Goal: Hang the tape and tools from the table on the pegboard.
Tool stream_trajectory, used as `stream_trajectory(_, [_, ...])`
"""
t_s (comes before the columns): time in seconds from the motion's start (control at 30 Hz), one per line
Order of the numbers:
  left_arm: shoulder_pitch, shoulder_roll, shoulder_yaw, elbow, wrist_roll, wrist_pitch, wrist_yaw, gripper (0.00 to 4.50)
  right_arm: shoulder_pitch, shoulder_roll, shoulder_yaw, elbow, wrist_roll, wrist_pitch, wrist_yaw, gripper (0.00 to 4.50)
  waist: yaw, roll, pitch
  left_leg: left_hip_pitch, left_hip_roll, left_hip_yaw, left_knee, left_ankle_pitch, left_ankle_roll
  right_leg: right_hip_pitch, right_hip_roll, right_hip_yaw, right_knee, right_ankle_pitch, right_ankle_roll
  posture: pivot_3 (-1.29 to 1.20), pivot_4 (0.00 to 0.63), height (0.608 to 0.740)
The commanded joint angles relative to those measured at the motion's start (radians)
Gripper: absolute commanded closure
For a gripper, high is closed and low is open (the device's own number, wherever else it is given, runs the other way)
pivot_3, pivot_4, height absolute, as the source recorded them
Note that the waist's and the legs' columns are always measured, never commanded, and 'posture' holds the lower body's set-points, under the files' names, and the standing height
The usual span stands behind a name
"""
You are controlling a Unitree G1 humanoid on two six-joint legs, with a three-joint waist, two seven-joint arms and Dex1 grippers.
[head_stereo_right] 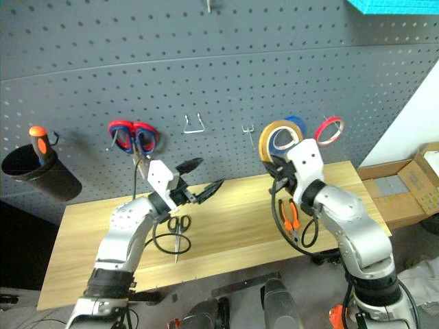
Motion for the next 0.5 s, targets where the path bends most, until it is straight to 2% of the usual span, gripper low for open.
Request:
stream_trajectory(0.03, [0.051, 0.034, 0.033, -0.125, -0.040, 0.041, 0.012, 0.18, -0.039, -0.004, 0.046, 0.026, -0.025, -0.082, 0.064, 4.40, 0.013, 0.000, -0.004, 0.000, 0.000, 0.000, 0.000, 0.000, 0.000, 0.000, 0.000, 0.000, 0.000, 0.000, 0.000, -0.17, 0.137, 0.740])
stream_trajectory(0.27, [0.144, 0.111, 0.054, -0.257, -0.112, 0.145, -0.019, 0.18, -0.111, 0.036, 0.073, 0.116, -0.069, -0.119, 0.077, 4.40, 0.070, -0.001, -0.018, 0.002, 0.001, 0.002, 0.000, -0.001, 0.001, 0.001, 0.001, -0.001, 0.000, 0.004, -0.005, -0.13, 0.126, 0.740])
stream_trajectory(0.5, [0.128, 0.114, 0.039, -0.260, -0.111, 0.159, -0.001, 0.18, -0.139, 0.060, 0.112, 0.192, -0.154, -0.123, 0.046, 4.40, 0.111, -0.002, -0.036, 0.003, 0.002, 0.002, 0.001, 0.001, -0.002, 0.002, 0.002, -0.001, 0.000, 0.006, -0.007, -0.13, 0.118, 0.740])
